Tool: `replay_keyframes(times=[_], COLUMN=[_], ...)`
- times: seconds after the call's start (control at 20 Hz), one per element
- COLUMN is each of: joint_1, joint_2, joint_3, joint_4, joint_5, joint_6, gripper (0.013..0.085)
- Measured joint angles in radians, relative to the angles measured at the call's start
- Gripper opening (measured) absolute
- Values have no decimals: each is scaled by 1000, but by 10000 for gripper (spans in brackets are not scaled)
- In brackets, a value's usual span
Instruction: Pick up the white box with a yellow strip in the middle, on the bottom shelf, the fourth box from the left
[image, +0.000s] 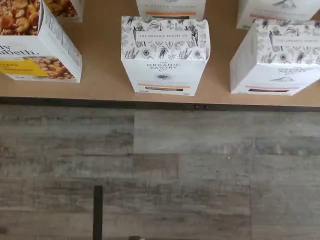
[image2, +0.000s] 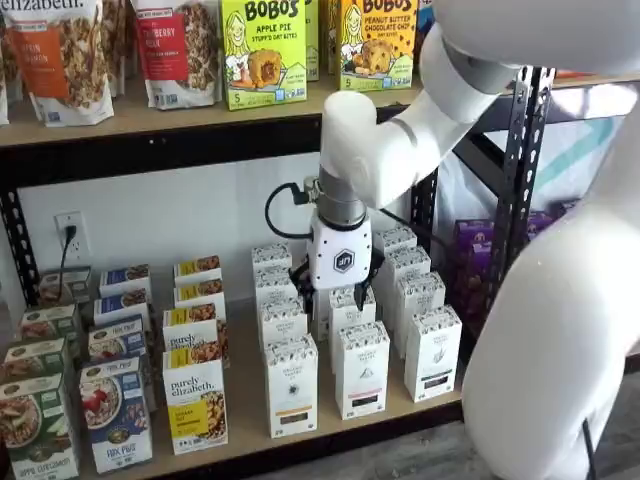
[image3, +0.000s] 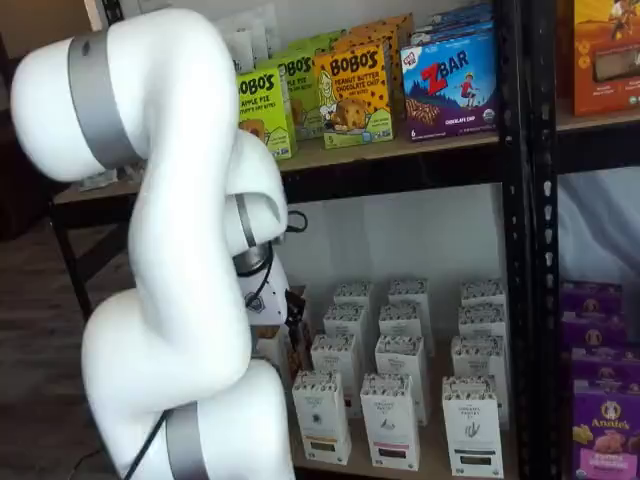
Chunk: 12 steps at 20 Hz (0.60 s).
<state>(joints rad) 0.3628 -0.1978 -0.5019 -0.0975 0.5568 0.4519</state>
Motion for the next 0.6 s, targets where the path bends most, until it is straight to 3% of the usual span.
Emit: replay_keyframes(times=[0.45, 0.6], joint_1=[-32, -42], joint_2=[210, 282], joint_3=[-112, -152], joint_4=[22, 2], joint_5=[-103, -142], joint_6=[-48, -39], gripper=[850, 850])
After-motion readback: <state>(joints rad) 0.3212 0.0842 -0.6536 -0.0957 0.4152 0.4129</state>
